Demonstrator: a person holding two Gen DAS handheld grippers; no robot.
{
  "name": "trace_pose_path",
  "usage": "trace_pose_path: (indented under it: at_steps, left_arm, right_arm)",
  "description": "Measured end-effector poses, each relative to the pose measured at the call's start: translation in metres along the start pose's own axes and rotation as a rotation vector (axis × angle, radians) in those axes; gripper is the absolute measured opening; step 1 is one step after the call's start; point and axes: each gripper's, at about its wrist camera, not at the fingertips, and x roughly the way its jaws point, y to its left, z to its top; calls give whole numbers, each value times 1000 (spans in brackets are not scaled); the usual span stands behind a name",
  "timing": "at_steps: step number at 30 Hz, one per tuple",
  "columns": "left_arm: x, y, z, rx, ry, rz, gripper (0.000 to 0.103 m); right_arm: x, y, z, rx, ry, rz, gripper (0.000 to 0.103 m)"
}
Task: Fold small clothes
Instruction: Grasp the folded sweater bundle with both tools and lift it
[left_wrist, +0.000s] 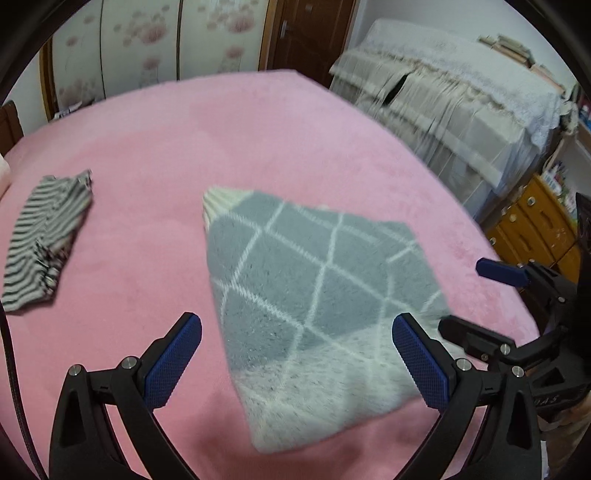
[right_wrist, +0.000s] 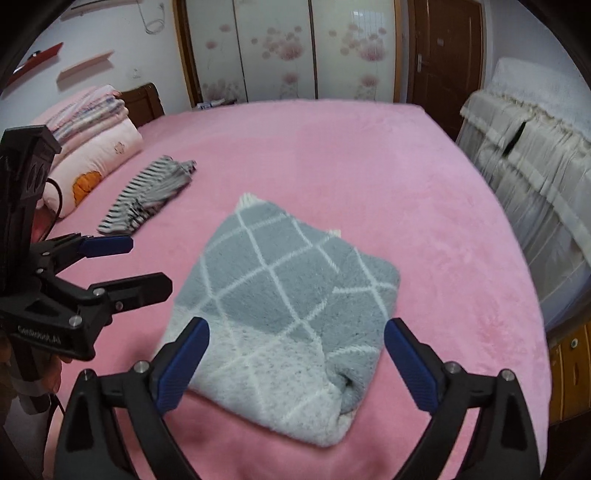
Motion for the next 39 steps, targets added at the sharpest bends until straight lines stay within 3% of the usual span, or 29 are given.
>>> trace_pose_path:
  at_steps: [3,10,14,20,30,31,32,33,37,39]
  left_arm:
    - [33,9,-1,-14,54,4,103]
    - [92,33,-6,-73,162,-67,103]
    - [108,48,-12,-129,195,-192,103]
    - [132,72,-23,-233,239,-354,103]
    - [155,85,-34,-267,224,-441,103]
    - [155,86,-34,-265,218,-443,103]
    - [154,91,-35,-262,215,-444,103]
    - [156,89,-35,-259,214,-444,103]
    - [157,86,-37,-254,198,-455,102]
    - [152,87,-38,-254,179,-459,97]
  right_arm:
    - [29,-13,-4,21,55,-5,96]
    - [75,-60,-16,137,132,31,96]
    - [96,-91,-30,257,171,195,97]
    - [120,-108,-41,337,194,354,103]
    - [146,-109,-37,368,236,491,103]
    - [146,-107,-34,361,232,496,100]
    - [147,-103,-31,357,226,518,87]
    - [149,-101,-28,361,228,532,83]
    - [154,-102,-30,384,222,556,81]
    - [153,-109,-36,407,208,580,77]
